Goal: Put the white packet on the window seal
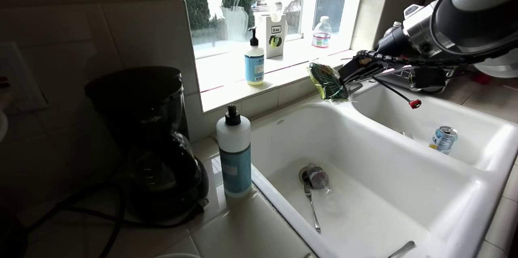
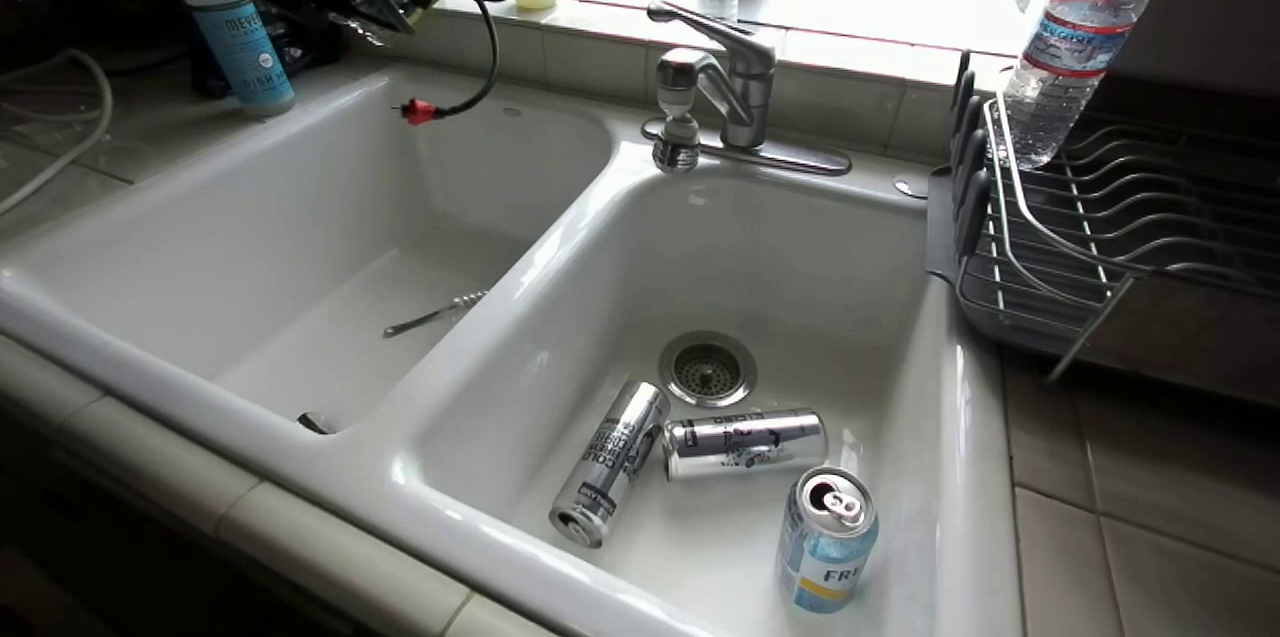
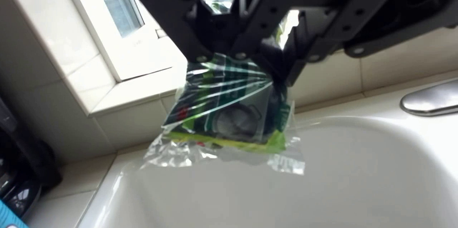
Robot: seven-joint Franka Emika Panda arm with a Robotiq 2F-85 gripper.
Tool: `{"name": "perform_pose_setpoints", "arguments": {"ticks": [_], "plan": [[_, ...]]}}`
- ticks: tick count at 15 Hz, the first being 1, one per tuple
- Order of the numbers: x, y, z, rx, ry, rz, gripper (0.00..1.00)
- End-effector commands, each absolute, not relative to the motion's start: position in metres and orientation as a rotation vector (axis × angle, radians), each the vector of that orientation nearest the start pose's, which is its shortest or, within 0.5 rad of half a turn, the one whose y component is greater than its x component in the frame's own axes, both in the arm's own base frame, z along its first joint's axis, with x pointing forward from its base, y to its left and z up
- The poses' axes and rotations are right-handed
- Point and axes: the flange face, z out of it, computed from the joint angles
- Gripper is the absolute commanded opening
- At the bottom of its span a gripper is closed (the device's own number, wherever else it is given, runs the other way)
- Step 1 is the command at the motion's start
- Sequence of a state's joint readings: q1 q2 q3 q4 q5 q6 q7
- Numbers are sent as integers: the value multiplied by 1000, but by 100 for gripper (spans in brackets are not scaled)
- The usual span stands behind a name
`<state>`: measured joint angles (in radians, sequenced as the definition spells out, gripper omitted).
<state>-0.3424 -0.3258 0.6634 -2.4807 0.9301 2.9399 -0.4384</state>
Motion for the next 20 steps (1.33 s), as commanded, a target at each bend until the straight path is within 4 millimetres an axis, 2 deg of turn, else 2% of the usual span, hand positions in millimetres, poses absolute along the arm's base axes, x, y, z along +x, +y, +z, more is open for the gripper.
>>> {"name": "perform_pose_setpoints", "arguments": {"ticks": [1, 2, 3, 5, 7, 9, 11, 13, 15, 19, 20], "plan": [[462, 109, 462, -2678, 43, -1065, 6], [462, 109, 463, -2675, 40, -1067, 6], [462, 111, 463, -2674, 36, -1065, 2], [468, 96, 460, -2651, 210, -1150, 2], [482, 79, 458, -2625, 318, -1223, 2], [495, 47, 462, -2630, 409, -1291, 2], [513, 22, 459, -2616, 481, -1329, 2], [531, 7, 462, -2594, 507, -1359, 2], [548, 4, 468, -2573, 493, -1382, 2], [573, 20, 475, -2561, 402, -1385, 2], [579, 17, 476, -2547, 412, -1381, 2]]}}
